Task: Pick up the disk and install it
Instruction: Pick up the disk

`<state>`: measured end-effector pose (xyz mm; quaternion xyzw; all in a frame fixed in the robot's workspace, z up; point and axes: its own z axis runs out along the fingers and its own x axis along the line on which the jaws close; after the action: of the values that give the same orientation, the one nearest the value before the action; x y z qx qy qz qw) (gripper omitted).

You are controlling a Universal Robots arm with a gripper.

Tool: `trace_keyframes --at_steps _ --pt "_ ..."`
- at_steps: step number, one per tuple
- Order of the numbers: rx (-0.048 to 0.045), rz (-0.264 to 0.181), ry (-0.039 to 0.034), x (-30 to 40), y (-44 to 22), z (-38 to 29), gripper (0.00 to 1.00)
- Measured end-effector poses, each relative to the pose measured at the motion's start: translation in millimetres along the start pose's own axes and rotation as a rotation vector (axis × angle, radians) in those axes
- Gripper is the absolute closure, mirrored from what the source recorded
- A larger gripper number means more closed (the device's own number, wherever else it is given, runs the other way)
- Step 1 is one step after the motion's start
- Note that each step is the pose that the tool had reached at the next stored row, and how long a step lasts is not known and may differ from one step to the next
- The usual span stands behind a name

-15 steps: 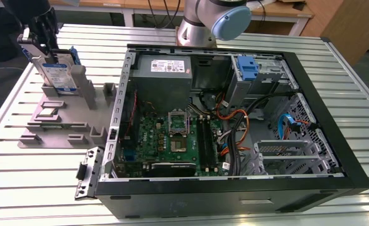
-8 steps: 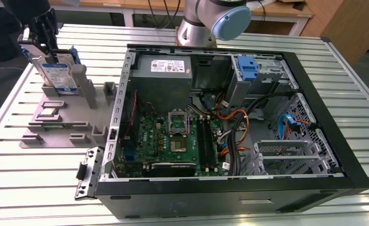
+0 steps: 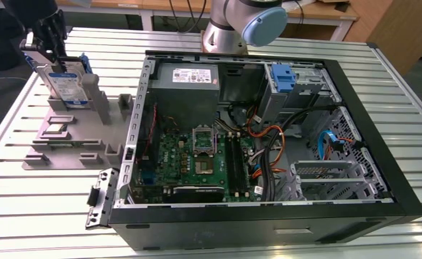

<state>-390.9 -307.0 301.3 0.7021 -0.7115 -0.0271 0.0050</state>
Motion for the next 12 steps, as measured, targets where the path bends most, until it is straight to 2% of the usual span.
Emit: trace_keyframes --at_steps 7,12 --pt "-0.0001 0.000 0.0005 0.1 0.1 -0.6 0.65" --pt "0.0000 0.000 0.0009 -0.2 0.4 -8.6 0.65"
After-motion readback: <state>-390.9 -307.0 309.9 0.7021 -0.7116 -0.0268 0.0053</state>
